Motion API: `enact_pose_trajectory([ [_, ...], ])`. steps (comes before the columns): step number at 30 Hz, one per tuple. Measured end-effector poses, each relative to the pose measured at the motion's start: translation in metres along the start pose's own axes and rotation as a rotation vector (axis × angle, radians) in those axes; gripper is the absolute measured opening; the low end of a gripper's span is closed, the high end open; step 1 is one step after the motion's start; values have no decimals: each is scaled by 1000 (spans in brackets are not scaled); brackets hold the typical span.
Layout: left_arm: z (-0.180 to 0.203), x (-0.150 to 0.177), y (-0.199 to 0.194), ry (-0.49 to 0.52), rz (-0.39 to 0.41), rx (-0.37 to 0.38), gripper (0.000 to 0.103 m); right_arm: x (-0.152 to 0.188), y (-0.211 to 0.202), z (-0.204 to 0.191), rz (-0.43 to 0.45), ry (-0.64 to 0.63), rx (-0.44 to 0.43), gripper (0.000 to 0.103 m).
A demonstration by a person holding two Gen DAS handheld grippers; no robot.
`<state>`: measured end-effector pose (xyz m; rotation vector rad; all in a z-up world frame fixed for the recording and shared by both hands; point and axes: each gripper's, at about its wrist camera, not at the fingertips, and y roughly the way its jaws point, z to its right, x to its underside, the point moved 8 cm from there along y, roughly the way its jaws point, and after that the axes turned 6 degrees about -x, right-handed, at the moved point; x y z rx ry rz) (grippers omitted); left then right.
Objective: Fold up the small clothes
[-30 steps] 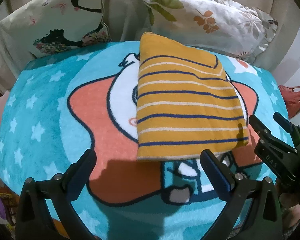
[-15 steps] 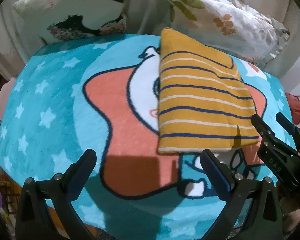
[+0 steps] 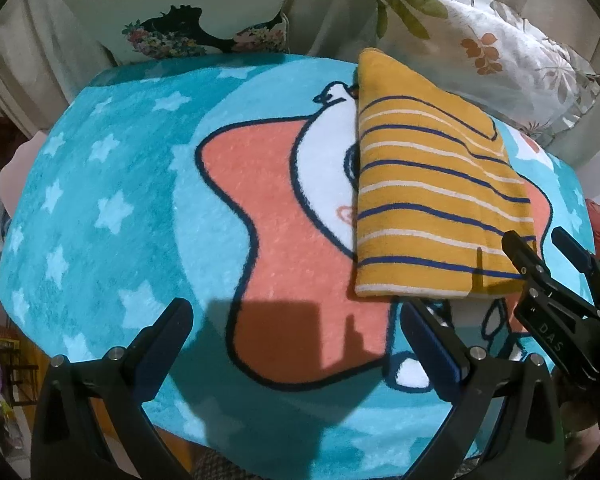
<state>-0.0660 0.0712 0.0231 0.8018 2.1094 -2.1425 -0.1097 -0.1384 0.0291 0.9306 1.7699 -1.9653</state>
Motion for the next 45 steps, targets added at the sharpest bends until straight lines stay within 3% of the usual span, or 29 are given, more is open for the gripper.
enact_pose_trajectory([
  [26,35,-1,14,45,-43,12,103,6,5,42,-11,83,18,84],
  [45,39,0,25,38,-78,24,103,7,7,47,-11,88,12,84],
])
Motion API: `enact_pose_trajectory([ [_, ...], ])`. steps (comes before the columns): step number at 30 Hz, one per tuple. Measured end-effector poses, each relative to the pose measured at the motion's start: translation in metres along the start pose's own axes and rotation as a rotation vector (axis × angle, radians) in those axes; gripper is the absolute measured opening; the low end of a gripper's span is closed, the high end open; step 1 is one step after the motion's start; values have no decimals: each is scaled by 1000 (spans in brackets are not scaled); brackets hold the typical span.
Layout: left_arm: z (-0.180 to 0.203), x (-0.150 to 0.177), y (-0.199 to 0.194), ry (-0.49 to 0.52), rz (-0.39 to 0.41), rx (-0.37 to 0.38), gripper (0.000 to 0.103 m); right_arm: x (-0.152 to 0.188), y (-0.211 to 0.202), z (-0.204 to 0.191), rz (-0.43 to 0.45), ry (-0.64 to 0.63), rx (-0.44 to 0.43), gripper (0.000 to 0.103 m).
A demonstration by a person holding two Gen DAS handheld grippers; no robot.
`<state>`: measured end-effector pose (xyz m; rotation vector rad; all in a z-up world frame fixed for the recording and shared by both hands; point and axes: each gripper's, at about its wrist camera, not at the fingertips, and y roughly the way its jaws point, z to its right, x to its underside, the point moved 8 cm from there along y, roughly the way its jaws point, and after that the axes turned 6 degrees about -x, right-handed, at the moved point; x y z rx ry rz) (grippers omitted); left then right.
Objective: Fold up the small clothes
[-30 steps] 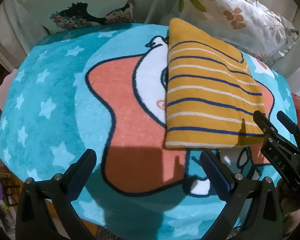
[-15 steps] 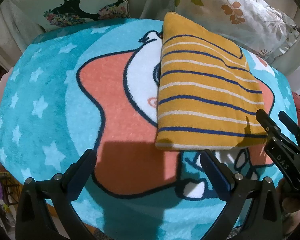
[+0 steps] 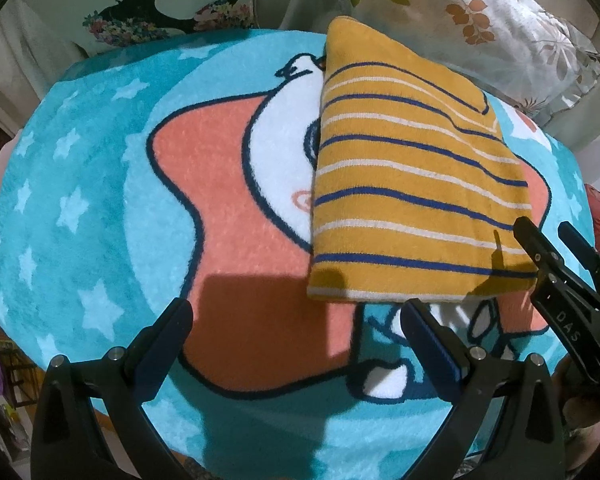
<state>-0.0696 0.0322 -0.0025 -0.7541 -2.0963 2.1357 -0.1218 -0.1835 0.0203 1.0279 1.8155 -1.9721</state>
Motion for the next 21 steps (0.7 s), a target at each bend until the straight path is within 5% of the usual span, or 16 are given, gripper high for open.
enact_pose_trajectory([
  [21,2,-3,16,-9,-25,24,103,-5,2,-8,17,-8,-38,86],
])
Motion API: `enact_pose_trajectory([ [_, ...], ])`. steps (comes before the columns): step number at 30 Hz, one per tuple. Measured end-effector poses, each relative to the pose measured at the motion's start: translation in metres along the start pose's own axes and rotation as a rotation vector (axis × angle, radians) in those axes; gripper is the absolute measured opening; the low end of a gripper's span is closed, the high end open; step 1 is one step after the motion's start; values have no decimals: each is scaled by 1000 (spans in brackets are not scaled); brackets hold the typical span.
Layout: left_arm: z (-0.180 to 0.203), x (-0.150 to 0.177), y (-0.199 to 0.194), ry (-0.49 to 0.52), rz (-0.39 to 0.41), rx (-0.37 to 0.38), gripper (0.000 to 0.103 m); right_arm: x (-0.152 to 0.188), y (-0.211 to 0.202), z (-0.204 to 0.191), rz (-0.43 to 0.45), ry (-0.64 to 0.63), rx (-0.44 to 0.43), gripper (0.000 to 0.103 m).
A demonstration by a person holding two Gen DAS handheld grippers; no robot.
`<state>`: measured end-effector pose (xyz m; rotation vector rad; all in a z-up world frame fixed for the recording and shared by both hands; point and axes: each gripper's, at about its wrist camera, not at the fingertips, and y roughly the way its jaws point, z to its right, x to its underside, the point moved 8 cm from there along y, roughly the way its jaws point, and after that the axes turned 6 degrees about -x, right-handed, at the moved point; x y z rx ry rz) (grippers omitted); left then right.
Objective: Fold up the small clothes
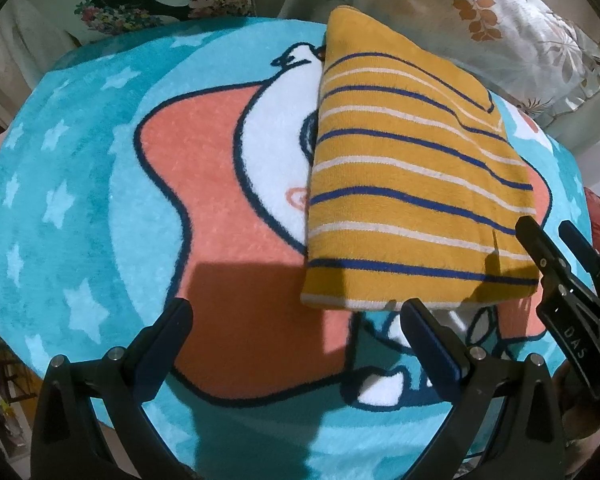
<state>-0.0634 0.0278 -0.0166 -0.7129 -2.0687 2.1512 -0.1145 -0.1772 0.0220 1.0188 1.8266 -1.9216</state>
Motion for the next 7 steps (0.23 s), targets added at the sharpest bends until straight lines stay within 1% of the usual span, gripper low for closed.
enact_pose_trajectory([
  [3,4,-1,-1,16,14,-3,103,1,2,-1,-6,-2,-7,86],
  [7,7,-2,-1,28,14,-6,103,1,4,-1,-12,-4,-12,86],
])
